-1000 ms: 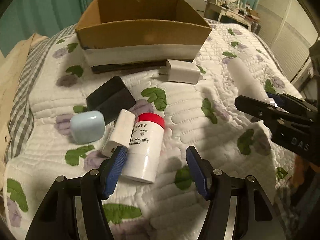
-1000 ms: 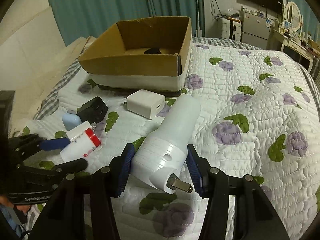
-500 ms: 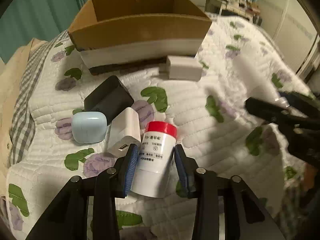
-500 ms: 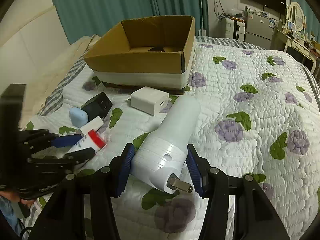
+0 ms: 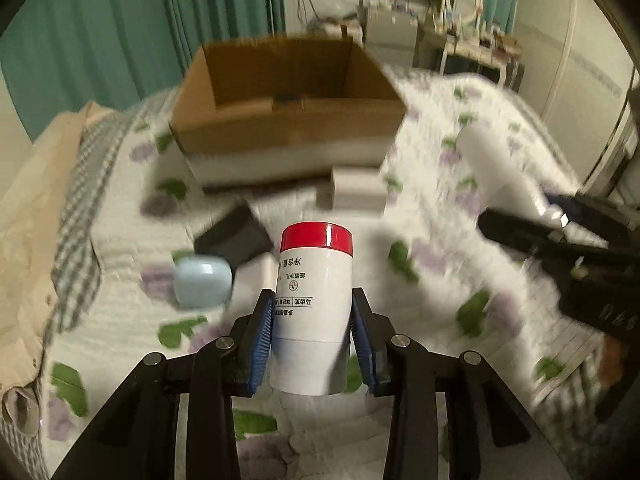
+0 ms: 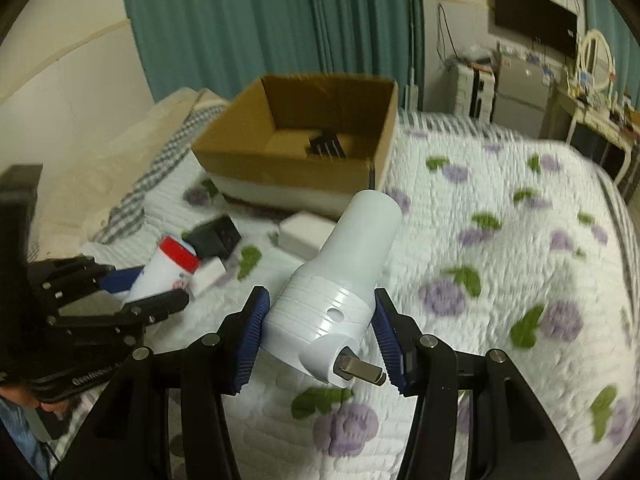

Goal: Organize rigid objects
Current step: 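Lower the pill bottle and hair dryer into the box and release both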

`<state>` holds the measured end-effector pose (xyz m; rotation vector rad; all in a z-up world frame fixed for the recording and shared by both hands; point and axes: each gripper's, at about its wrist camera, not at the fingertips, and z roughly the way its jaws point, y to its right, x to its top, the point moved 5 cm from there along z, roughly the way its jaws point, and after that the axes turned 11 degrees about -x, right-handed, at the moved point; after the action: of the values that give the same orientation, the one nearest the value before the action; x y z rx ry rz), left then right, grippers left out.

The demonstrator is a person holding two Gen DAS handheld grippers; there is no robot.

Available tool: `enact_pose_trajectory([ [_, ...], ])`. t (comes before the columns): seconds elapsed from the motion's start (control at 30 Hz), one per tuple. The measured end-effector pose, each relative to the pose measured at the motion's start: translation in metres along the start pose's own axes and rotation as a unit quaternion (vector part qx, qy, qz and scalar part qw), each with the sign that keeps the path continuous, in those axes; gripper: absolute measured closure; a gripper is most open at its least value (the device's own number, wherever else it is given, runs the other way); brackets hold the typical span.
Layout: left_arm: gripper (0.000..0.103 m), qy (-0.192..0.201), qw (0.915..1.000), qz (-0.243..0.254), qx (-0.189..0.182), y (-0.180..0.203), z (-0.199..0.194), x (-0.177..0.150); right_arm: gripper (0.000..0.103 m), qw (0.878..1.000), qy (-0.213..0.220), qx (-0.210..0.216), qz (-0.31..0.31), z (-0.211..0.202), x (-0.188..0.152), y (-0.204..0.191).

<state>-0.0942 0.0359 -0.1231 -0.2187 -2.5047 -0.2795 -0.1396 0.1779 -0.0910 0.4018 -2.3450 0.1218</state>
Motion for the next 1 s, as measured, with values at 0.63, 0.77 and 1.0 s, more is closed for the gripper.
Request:
enact_pose_trajectory([
  [0.63,0.066,0.074,0.9971,0.010,0.015,-0.042,0.032,0.179,0.051,0.994,0.083,0.027,-0.066,0.036,0.171,0.001],
  [0.77,0.066,0.058,0.9979,0.008,0.027,-0.058,0.067,0.183,0.051,0.995,0.065,0.029,-0.066,0.075,0.177,0.001],
  [1.0,0.051,0.062,0.9970,0.013,0.044,-0.071,0.089,0.177,0.051,0.997,0.037,0.029,-0.064,0.114,0.167,0.006],
])
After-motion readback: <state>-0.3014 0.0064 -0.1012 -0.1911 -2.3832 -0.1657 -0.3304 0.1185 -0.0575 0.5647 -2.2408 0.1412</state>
